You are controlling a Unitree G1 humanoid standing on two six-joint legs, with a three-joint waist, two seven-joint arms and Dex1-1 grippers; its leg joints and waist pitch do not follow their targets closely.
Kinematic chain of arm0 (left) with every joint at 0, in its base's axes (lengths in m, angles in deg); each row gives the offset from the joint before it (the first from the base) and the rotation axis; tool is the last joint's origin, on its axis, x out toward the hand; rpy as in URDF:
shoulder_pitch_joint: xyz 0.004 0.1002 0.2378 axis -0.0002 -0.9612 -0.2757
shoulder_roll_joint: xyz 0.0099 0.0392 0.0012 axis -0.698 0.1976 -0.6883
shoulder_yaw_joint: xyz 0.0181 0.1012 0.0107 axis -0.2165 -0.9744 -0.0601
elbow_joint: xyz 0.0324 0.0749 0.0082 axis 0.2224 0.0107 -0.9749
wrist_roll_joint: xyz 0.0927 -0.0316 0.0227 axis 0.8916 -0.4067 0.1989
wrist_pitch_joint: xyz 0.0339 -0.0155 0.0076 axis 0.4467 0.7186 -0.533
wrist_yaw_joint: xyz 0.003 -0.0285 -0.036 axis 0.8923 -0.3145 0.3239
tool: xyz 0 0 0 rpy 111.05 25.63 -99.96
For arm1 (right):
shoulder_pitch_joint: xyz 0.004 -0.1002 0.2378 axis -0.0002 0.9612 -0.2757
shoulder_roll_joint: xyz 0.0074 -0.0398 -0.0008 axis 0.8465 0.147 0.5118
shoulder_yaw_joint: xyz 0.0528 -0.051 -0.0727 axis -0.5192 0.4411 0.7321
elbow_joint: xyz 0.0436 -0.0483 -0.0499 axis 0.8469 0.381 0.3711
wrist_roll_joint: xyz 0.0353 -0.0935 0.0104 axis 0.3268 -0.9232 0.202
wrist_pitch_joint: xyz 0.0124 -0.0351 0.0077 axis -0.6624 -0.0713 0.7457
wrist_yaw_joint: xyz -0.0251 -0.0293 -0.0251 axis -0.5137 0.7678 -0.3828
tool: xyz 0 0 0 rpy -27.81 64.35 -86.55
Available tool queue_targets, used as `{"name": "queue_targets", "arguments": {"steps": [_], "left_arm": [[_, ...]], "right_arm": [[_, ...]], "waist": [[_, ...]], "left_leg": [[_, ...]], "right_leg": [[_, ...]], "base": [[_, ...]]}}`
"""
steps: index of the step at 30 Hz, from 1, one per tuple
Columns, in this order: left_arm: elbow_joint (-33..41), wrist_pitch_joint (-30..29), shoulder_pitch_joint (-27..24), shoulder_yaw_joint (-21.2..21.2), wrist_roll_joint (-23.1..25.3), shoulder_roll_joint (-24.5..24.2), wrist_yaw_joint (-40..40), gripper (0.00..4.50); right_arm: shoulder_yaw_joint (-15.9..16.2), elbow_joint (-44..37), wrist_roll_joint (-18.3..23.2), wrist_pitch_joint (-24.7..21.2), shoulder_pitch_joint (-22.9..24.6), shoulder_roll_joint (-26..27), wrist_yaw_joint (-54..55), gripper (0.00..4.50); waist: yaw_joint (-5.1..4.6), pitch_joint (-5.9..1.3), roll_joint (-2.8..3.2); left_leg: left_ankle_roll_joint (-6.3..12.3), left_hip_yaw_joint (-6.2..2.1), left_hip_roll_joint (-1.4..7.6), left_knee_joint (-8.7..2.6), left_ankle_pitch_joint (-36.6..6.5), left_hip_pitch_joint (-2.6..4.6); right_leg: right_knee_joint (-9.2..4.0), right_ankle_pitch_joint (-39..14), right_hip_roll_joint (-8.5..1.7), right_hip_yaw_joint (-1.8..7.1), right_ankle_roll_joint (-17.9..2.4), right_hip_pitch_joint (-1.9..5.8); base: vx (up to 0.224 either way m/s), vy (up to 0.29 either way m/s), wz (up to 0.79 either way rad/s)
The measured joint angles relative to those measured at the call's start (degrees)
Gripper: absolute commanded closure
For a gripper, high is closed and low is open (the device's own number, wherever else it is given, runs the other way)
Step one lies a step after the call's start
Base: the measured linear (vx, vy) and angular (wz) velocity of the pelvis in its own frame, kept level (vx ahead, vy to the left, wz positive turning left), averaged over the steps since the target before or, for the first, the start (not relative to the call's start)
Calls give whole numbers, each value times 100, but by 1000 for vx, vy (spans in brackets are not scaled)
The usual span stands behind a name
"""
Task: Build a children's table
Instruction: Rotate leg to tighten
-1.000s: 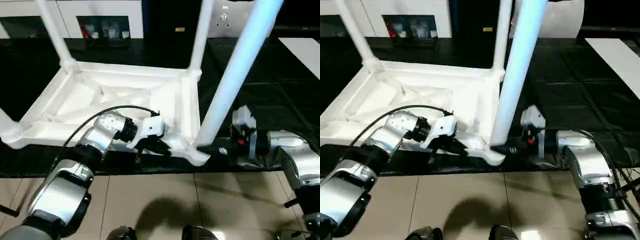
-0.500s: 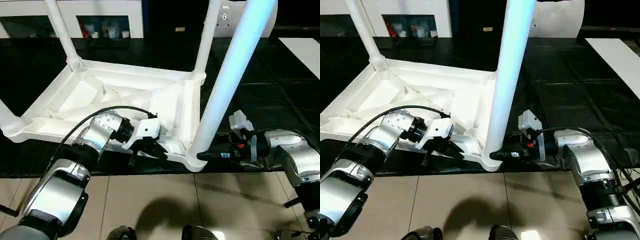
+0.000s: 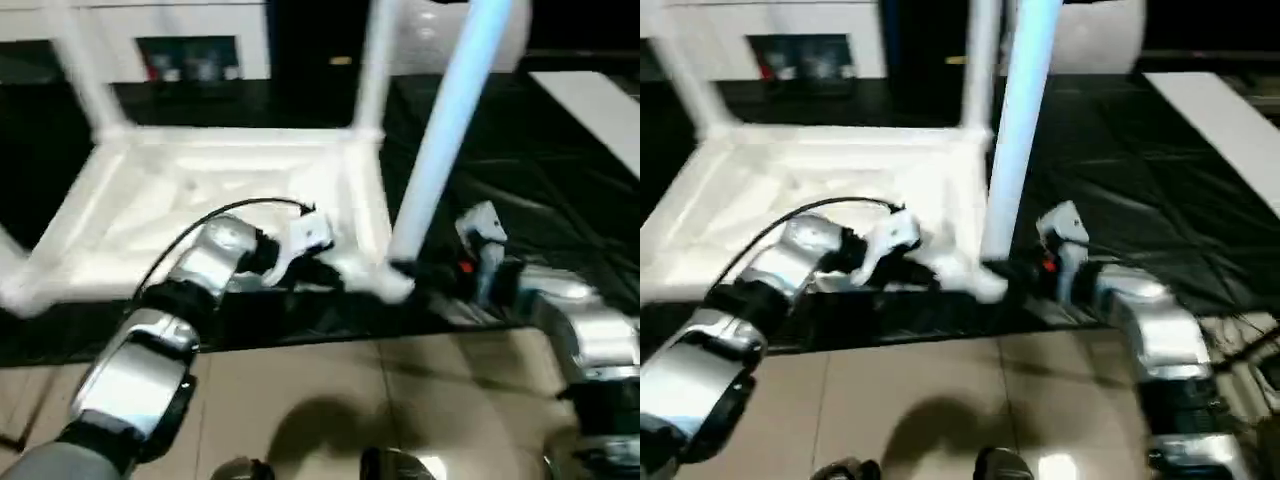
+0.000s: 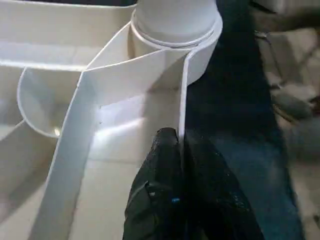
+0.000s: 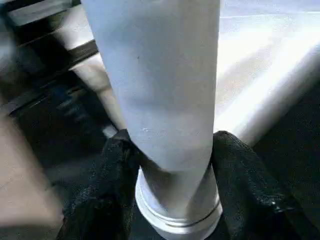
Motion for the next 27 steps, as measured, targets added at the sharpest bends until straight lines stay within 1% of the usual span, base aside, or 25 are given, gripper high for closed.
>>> {"name": "queue_targets", "arguments": {"steps": [1,2,4,5,7,8,9,10,11,12,13,14,15,17,20,21,22,23,24,25,26,27], "left_arm": [[-51,-27,12,33,-1,63,-155,450],[-160,-59,61,107,1,142,-432,450],[-359,-99,198,142,9,240,-814,450],[-530,-97,283,199,21,333,-1166,450],[-679,-94,387,232,58,450,-1536,450],[-755,-89,429,254,80,524,-1739,450],[-779,-88,449,284,109,563,-1876,450],[-782,-85,455,293,126,592,-1954,450],[-782,-57,456,295,128,620,-2009,450],[-782,-31,456,295,127,625,-2023,450],[-782,0,456,295,127,623,-2021,450],[-783,64,455,284,145,614,-1991,450],[-783,117,455,279,171,598,-1957,450],[-811,323,455,218,210,553,-1882,450],[-883,594,455,144,239,505,-1817,450],[-911,752,451,94,270,484,-1794,450],[-948,920,446,60,309,444,-1741,450],[-987,1107,435,32,350,433,-1673,450],[-992,1225,411,1,358,408,-1601,450],[-1003,1318,397,0,363,379,-1539,450],[-1005,1427,397,3,363,340,-1444,422],[-1006,1486,398,12,354,309,-1350,422]], "right_arm": [[-32,-1,-61,-9,-19,115,249,261],[-110,18,-195,-24,-87,386,709,261],[-208,74,-343,-24,-202,798,1418,262],[-340,255,-424,-18,-371,1186,2022,262],[-456,452,-466,20,-563,1501,2644,262],[-542,572,-483,36,-683,1683,3004,206],[-632,679,-487,48,-794,1848,3276,192],[-692,734,-487,70,-863,1968,3464,189],[-687,786,-499,126,-903,1987,3555,181],[-685,806,-506,153,-919,1987,3568,168],[-685,812,-509,177,-922,1987,3568,168],[-680,805,-509,192,-922,1987,3557,150],[-665,797,-513,198,-919,1984,3531,146],[-529,715,-605,319,-789,1869,3341,139],[-387,714,-692,444,-630,1734,3182,101],[-329,664,-698,501,-530,1660,3119,101],[-294,562,-696,525,-380,1560,3054,92],[-288,342,-661,543,-96,1441,2949,67],[-292,142,-610,548,132,1350,2844,67],[-312,-64,-530,522,345,1295,2730,58],[-350,-247,-402,440,607,1254,2564,53],[-370,-405,-287,388,823,1213,2420,53]], "waist": [[-31,-1,-1],[-75,-1,-1],[-108,-1,4],[-148,-1,3],[-191,1,5],[-216,0,5],[-241,0,5],[-257,0,5],[-259,-1,3],[-256,-1,3],[-248,0,3],[-237,-1,3],[-230,-1,3],[-196,-1,3],[-151,-1,3],[-119,-1,4],[-72,0,3],[-32,0,5],[6,0,8],[33,1,8],[56,1,8],[77,1,9]], "left_leg": [[0,-1,0,-2,0,3],[0,-4,0,-2,0,4],[0,-8,0,-6,0,-1],[0,-11,1,-8,0,0],[-1,-13,0,-10,0,-7],[-1,-13,0,-10,-1,-7],[-2,-12,0,-10,-1,-9],[-2,-12,-2,-12,-2,-11],[0,-12,-5,-18,-4,-12],[0,-12,-6,-22,-8,-14],[3,-12,-6,-24,-12,-15],[21,-15,-5,-27,-7,-13],[23,-16,-4,-34,-8,-13],[23,-18,-3,-51,-8,-14],[24,-18,2,-56,-7,-13],[24,-18,2,-56,-7,-12],[24,-18,2,-56,-7,-11],[23,-18,2,-56,-7,-12],[23,-19,1,-56,-7,-10],[23,-14,1,-56,-7,-9],[23,-13,1,-54,-7,-10],[23,-11,0,-52,-7,-10]], "right_leg": [[0,0,0,0,0,2],[1,0,4,-2,0,1],[1,0,4,-6,1,-11],[2,0,7,-7,0,-11],[1,0,6,-8,0,-15],[1,0,7,-7,0,-13],[1,1,7,-5,-1,-15],[-1,3,6,-5,-5,-15],[-1,12,4,-4,-19,-15],[-1,26,4,-5,-41,-15],[1,27,4,-5,-42,-16],[5,28,4,-8,-43,-16],[6,27,5,-11,-43,-18],[5,22,6,-15,-35,-24],[8,20,9,-17,-33,-29],[7,20,10,-17,-33,-28],[7,20,10,-18,-32,-27],[6,20,10,-17,-32,-27],[5,17,9,-16,-28,-22],[5,17,8,-13,-27,-22],[5,18,7,-12,-28,-22],[5,18,6,-10,-29,-23]], "base": [[0,0,0],[0,0,0],[0,0,0],[0,0,0],[0,0,0],[0,0,0],[0,0,0],[0,0,0],[0,0,0],[0,0,0],[0,0,0],[0,0,0],[0,0,0],[0,0,0],[0,0,0],[0,0,0],[0,0,0],[0,0,0],[0,0,0],[0,0,0],[0,0,0],[0,0,0]]}}
